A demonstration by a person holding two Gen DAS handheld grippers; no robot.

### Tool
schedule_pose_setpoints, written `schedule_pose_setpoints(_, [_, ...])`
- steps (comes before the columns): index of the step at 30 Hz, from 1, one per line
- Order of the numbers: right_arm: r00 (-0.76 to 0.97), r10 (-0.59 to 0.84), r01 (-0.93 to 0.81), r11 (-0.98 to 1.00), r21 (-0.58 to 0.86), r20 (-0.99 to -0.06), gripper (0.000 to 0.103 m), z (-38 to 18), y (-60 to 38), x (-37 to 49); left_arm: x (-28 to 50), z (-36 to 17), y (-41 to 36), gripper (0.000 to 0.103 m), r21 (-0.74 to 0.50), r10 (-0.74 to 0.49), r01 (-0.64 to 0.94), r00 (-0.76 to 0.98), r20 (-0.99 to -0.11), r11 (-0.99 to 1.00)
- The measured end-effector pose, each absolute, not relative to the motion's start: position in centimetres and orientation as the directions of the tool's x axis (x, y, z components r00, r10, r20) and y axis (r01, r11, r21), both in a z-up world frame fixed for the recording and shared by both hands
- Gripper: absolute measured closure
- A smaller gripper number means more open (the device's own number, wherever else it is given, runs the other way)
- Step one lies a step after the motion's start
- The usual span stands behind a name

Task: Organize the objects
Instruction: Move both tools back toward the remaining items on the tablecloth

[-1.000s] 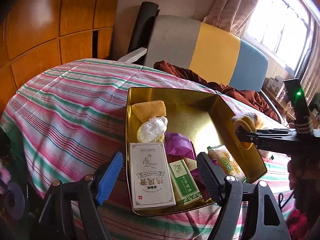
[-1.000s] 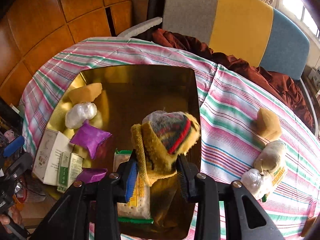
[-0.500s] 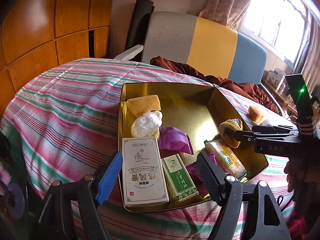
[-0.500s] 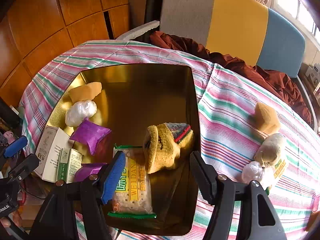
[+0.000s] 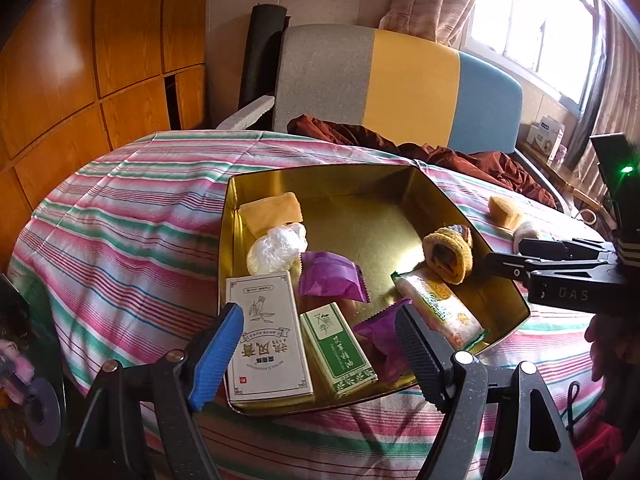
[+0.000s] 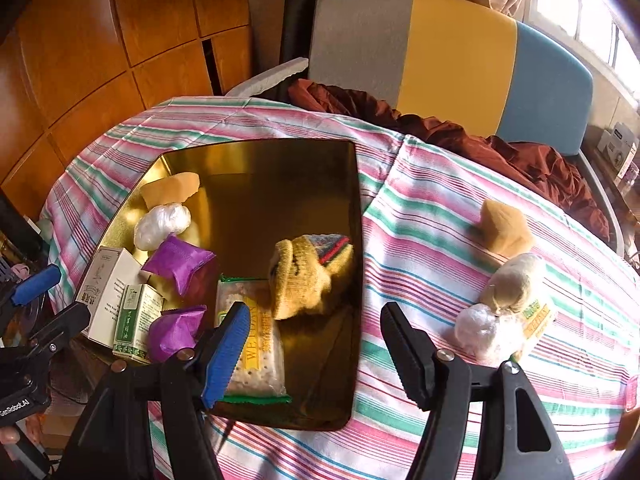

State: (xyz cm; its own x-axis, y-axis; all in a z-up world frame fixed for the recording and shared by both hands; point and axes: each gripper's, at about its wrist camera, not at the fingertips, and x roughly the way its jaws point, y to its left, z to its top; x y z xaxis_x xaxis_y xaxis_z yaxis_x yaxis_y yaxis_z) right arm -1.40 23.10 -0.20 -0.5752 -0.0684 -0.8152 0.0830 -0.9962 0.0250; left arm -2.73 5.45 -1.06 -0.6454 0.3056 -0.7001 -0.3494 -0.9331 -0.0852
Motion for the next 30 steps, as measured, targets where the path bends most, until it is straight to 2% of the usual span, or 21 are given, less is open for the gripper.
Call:
schedule_pose_setpoints(11, [-0.59, 0.02, -0.054, -0.998, 0.015, -0.807, 0.034, 0.6, 30.9, 0.0, -2.1, -0.4, 8.4, 0.024, -0.058, 0.339, -0.426, -0.621, -0.707, -0.903])
schedule_pose_setpoints(20, [-0.574, 0.168, -0.256, -0.966, -0.019, -0.801, 0.034, -0.3, 41.0, 0.2, -1.8, 0.7, 12.5, 0.024, -0.026, 0.38, -0.515, -0.595, -0.708, -0.857])
schedule_pose_setpoints(22, [-0.563, 0.187, -0.32, -0.947, 0.004, -0.805, 0.034, -0.9, 43.5, 0.7, -1.8, 1.0, 13.7, 0.024, -0.015, 0.39, -0.539, -0.591, -0.706, -0.842])
schedule_pose_setpoints(27, [-0.534, 0.159, -0.504, -0.848, 0.162, -0.83, 0.034, -2.4, 49.1, 2.5, -1.6, 2.0, 18.2, 0.024, 0.003, 0.442, -0.622, -0.559, -0.701, -0.783])
schedule_pose_setpoints(30, [-0.54, 0.146, -0.544, -0.813, 0.21, -0.829, 0.034, -2.5, 50.4, 3.2, -1.8, 2.4, 21.5, 0.024, -0.02, 0.484, -0.671, -0.514, -0.708, -0.741])
